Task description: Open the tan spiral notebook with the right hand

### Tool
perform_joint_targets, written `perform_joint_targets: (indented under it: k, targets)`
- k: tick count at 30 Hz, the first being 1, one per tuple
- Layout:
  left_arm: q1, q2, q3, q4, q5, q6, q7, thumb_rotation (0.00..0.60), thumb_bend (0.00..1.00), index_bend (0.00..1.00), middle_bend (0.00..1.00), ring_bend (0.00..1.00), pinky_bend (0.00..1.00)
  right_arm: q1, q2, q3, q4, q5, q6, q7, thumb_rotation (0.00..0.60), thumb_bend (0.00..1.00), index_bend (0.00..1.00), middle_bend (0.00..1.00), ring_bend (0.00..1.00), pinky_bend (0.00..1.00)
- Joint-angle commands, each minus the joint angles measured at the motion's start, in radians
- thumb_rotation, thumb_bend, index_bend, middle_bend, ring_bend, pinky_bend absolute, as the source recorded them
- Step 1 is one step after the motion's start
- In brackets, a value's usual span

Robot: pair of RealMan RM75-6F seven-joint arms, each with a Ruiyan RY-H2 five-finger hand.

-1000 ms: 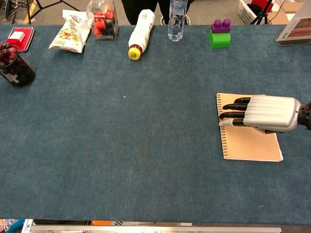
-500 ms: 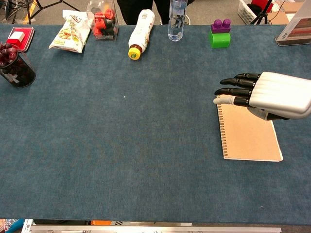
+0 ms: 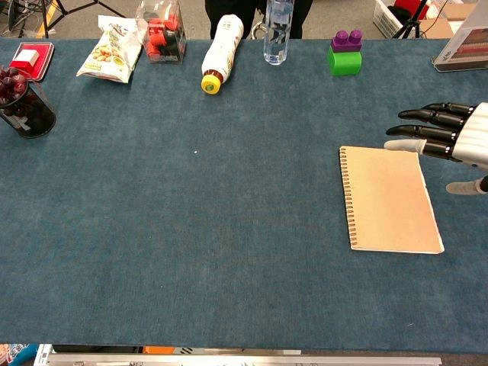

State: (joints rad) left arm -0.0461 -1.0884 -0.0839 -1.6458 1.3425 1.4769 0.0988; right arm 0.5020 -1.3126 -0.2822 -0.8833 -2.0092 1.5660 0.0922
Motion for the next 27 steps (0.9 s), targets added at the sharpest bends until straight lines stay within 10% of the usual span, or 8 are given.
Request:
perform_joint_targets:
  k: [1,27]
  targets:
    - [0.0,-0.001,0.0,0.0,0.001,0.0,0.001,0.6,0.22,0.47,0.42,0.42,0.52,-0.031,-0.024,-0.004,0.069,0.001,0.03,0.045,0.6,0.05,0.14,0.14,0.05,0.17]
    - [-0.003,-0.005,0.0,0.006,0.001,-0.004,0.002,0.6,0.22,0.47,0.42,0.42,0.52,-0.101,-0.156,-0.062,0.431,-0.023,0.024,0.174,0.6,0.43,0.12,0.11,0.05,0.17]
